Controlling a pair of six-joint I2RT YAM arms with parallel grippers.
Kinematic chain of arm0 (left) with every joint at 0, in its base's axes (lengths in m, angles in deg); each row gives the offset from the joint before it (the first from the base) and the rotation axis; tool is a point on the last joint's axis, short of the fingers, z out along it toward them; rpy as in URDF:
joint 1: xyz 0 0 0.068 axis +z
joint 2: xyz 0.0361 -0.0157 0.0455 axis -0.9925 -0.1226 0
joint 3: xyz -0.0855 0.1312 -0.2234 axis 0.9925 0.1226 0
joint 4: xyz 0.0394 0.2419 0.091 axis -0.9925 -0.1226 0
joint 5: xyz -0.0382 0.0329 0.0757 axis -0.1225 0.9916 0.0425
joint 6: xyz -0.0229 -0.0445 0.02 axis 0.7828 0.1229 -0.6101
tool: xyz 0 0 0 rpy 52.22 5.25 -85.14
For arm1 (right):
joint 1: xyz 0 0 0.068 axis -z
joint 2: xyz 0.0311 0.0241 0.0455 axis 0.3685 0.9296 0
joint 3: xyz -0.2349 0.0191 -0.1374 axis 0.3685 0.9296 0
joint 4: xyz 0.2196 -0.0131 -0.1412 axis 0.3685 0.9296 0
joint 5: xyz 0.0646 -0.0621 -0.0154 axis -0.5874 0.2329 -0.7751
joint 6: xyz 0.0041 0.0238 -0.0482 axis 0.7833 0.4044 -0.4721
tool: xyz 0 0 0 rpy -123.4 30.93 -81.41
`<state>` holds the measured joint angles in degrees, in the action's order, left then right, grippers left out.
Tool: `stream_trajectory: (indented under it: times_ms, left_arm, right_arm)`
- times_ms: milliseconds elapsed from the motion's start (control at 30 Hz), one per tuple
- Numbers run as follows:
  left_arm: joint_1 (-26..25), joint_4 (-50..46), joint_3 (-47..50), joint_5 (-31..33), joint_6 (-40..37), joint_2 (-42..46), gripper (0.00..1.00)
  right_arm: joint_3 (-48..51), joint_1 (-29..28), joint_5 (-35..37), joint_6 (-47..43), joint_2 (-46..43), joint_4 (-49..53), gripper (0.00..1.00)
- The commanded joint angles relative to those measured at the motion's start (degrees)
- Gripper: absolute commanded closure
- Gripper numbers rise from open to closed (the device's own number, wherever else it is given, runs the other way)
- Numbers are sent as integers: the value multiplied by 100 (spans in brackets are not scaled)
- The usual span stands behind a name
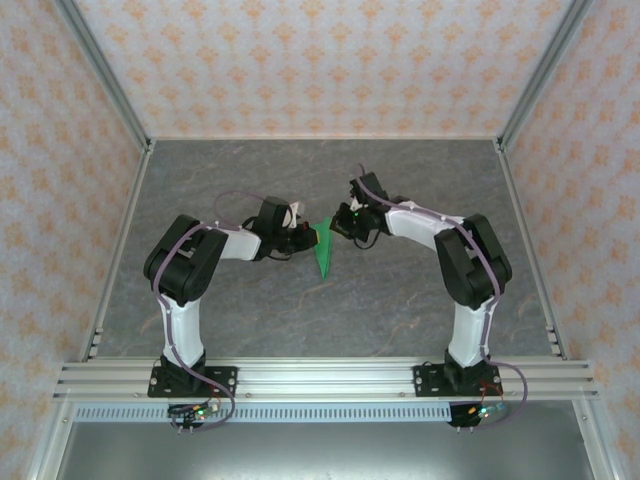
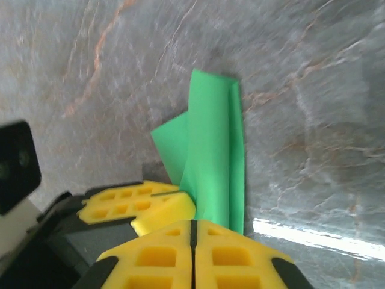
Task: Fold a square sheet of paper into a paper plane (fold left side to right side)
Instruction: Fold the wing for the fifth time at the center of the table.
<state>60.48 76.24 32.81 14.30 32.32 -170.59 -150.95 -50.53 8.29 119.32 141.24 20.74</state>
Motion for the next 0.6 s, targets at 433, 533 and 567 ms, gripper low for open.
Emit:
stream_trajectory:
  times_ms: [433,533,567]
  left_arm:
    - [-116,-183,61,246,-178,-235,100]
    - [-124,-185,62,231,-177,-236,100]
    - [-124,-188,61,238,-177,-235,100]
  right_arm:
    - [-303,-162,-48,-105,711,-4,95]
    - [-283,-159,-21,-155,745,61,95]
    - [-274,-164,-21,-160,760,56,95]
